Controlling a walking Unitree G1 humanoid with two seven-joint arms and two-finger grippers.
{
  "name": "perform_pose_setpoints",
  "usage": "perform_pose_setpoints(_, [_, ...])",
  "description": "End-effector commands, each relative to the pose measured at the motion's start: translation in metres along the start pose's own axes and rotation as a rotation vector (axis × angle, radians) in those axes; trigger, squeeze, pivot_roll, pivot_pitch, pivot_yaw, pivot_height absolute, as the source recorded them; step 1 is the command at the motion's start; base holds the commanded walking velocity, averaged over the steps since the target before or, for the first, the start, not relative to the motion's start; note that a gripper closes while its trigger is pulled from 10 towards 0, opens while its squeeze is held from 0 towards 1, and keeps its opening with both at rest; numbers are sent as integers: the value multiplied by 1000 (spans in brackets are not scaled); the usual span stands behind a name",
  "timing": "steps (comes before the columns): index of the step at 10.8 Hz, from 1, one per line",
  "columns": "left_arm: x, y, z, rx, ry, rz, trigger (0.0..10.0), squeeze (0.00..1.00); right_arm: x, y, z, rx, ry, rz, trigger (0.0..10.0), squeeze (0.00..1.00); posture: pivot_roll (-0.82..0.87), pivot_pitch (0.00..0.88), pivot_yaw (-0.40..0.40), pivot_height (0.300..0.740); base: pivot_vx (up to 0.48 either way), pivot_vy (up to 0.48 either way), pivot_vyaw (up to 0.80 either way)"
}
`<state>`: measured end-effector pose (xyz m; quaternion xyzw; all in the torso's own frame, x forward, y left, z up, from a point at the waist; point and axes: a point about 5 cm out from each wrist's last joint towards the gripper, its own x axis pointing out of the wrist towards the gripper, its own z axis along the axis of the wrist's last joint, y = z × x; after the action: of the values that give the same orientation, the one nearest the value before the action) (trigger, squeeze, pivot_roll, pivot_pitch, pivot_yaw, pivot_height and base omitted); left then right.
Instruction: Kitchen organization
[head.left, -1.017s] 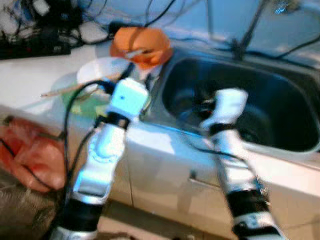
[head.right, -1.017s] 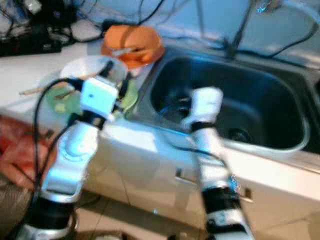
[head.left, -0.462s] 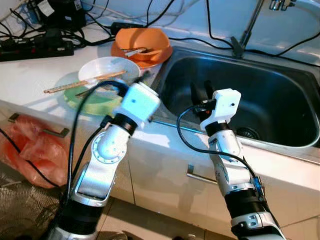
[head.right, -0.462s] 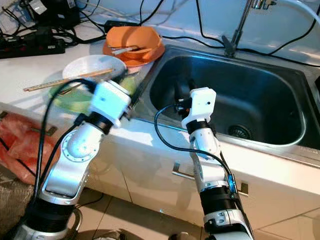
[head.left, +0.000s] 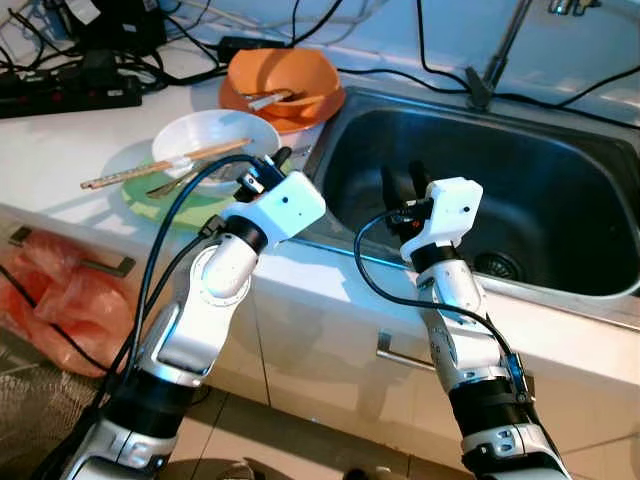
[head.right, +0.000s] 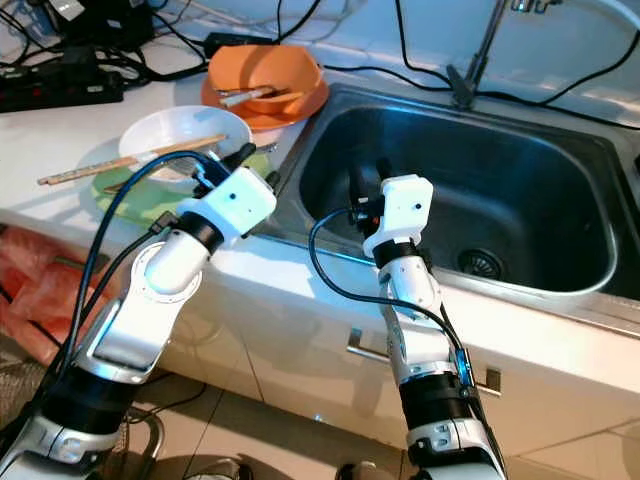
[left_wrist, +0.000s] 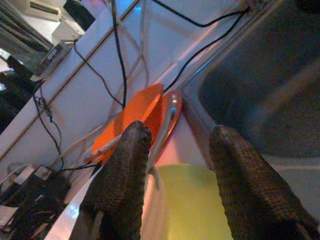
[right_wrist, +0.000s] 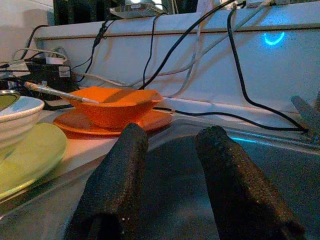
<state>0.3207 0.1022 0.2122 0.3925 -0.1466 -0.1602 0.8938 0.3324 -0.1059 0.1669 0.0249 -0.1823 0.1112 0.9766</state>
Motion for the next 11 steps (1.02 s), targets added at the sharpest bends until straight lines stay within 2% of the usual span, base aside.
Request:
perform_pose_setpoints(1, [5,1,4,15,-6,11,10000,0,-2,-2,-1,12,2,-10,10000,0,40,88,-24,740,0,0,0])
perform_pose_setpoints(5, [23,2,6,21,-20,47,10000,0,-2,-2,-1,10,-1,-9,10000,0,38,79,-21,740,0,0,0])
perform_pose_setpoints(8, [44,-1,4,164,7,40,10000,0,-2,0,-1,10,-5,-10,10000,0,22,50,-2,740,0,0,0])
perform_pose_setpoints(10, [51,-1,-2,233,40,36,10000,0,-2,1,-1,10,-8,-12,10000,0,15,44,6,740,0,0,0])
perform_pose_setpoints(11, [52,-1,-4,239,47,40,8706,0,-2,0,-1,10,-9,-14,10000,0,15,45,7,740,0,0,0])
